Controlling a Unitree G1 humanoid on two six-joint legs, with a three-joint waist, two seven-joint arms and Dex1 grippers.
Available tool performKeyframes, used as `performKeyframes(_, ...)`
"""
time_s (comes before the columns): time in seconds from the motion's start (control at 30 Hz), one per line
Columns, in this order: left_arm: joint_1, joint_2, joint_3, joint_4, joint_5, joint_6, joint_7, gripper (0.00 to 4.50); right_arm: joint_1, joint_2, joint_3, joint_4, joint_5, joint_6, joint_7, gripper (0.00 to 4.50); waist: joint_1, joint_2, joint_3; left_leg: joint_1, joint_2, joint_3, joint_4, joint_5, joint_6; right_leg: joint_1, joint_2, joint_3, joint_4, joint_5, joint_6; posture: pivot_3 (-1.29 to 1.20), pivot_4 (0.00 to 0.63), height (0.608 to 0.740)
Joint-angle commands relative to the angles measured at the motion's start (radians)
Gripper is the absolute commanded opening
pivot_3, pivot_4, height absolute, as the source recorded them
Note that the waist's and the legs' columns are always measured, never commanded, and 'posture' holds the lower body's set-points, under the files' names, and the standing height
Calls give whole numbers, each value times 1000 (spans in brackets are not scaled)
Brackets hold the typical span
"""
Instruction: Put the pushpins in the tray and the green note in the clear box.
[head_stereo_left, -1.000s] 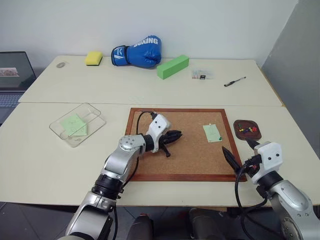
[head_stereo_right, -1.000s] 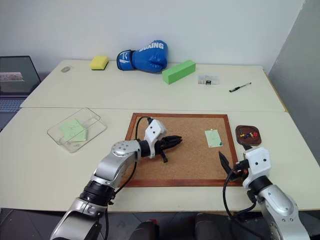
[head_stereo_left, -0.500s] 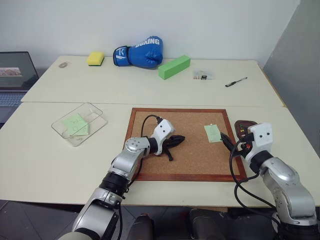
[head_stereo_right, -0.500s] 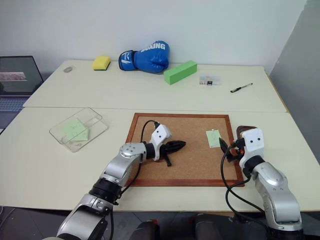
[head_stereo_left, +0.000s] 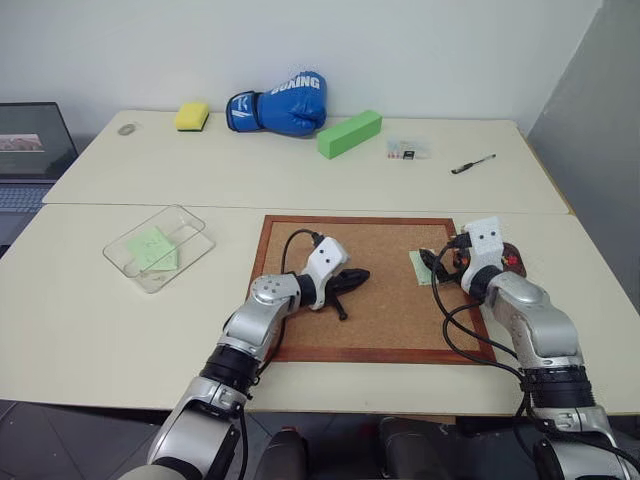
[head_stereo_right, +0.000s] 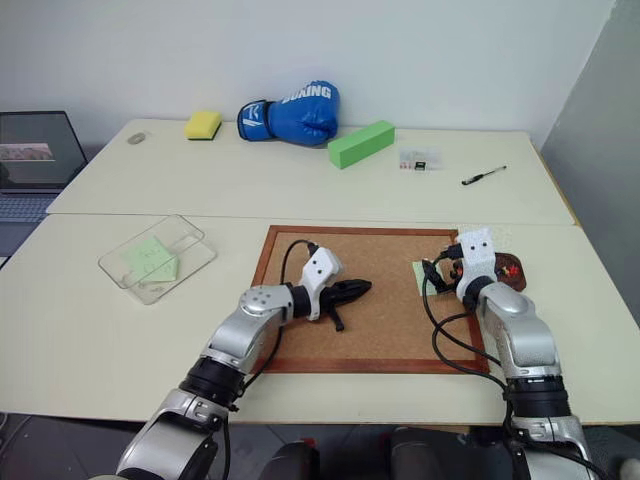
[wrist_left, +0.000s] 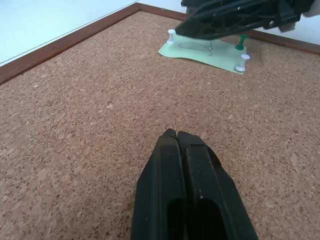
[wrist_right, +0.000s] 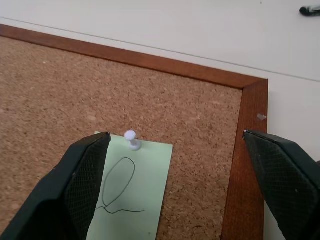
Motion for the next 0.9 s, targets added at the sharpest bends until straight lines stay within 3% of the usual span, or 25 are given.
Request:
performKeyframes(0.03,29,7,1,-32,3,27,1,63,-26,10,10,-4,-10,-41,18,4500,-2,0,0,0,0,0,0,0,0,0,0,0,0,0,0,0,150,740)
performKeyframes(0.2,32,9,0,-40,3,35,3,0,-39,23,35,16,-28,-66,26,3842,-10,0,0,0,0,0,0,0,0,0,0,0,0,0,0,0,150,740)
performKeyframes(0.8,54,24,-12,-63,9,51,-9,0,-74,35,24,28,-31,-74,35,64,-14,0,0,0,0,0,0,0,0,0,0,0,0,0,0,0,150,740)
performKeyframes(0.9,61,27,-19,-69,12,59,-14,0,-70,36,23,12,-28,-72,39,11,-14,0,0,0,0,0,0,0,0,0,0,0,0,0,0,0,150,740)
